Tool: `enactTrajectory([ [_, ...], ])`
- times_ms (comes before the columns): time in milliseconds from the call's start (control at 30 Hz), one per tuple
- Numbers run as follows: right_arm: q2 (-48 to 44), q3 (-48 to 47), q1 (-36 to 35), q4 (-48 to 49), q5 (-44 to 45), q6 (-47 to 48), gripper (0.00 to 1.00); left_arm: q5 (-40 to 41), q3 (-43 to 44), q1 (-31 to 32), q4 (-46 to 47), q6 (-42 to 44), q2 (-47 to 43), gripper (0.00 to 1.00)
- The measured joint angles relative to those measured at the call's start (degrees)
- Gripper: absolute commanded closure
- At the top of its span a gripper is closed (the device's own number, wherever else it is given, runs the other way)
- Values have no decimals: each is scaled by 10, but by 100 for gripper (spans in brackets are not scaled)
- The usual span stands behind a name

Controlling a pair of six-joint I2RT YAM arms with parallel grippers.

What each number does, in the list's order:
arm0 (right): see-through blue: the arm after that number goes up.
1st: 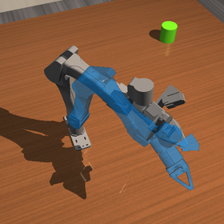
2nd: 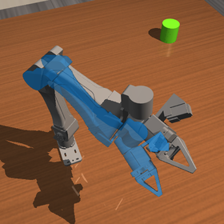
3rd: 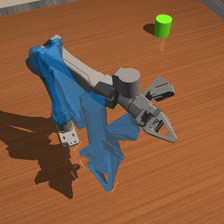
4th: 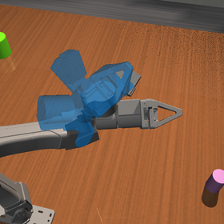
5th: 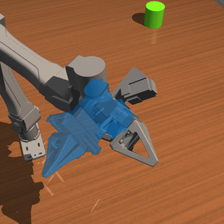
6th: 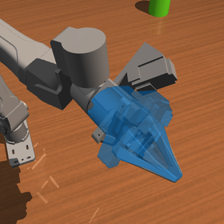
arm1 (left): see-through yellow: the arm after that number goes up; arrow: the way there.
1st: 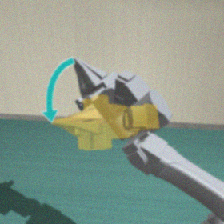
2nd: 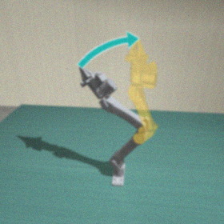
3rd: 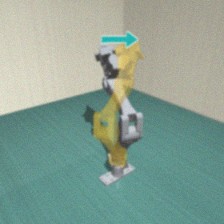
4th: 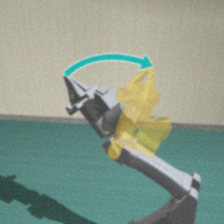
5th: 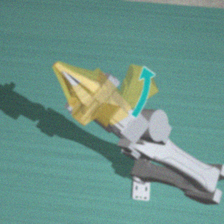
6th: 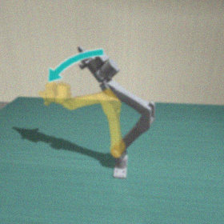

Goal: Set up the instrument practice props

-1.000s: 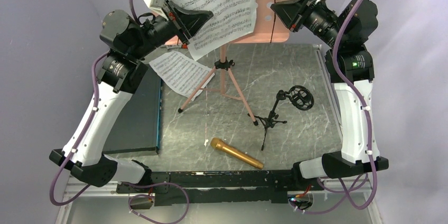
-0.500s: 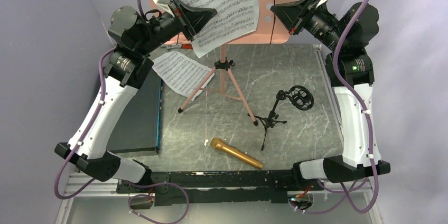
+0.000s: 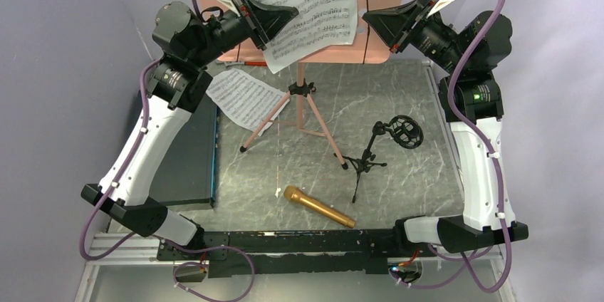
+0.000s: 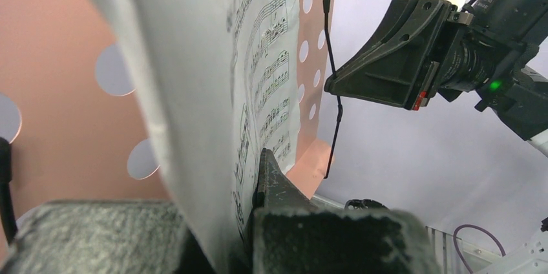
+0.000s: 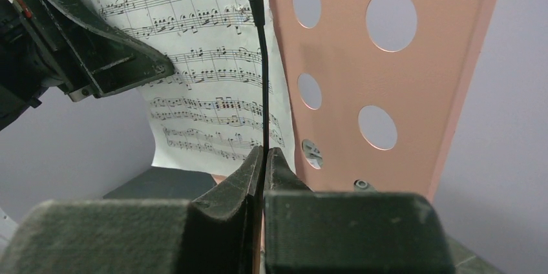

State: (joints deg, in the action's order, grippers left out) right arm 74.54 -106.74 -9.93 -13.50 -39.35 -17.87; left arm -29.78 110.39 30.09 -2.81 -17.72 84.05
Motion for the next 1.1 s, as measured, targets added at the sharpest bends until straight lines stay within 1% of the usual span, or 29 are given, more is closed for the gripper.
enactTrajectory([
  [467,-3,4,0,7,-14,3,100,-57,17,0,38,-35,39,97],
  [667,-3,4,0,7,-16,3,100,-85,43,2,47,-55,67,97],
  [833,-3,4,0,8,-17,3,100,-90,54,12,49,-57,79,97],
  [1100,-3,4,0,8,-17,3,100,-91,104,38,33,-50,99,97],
])
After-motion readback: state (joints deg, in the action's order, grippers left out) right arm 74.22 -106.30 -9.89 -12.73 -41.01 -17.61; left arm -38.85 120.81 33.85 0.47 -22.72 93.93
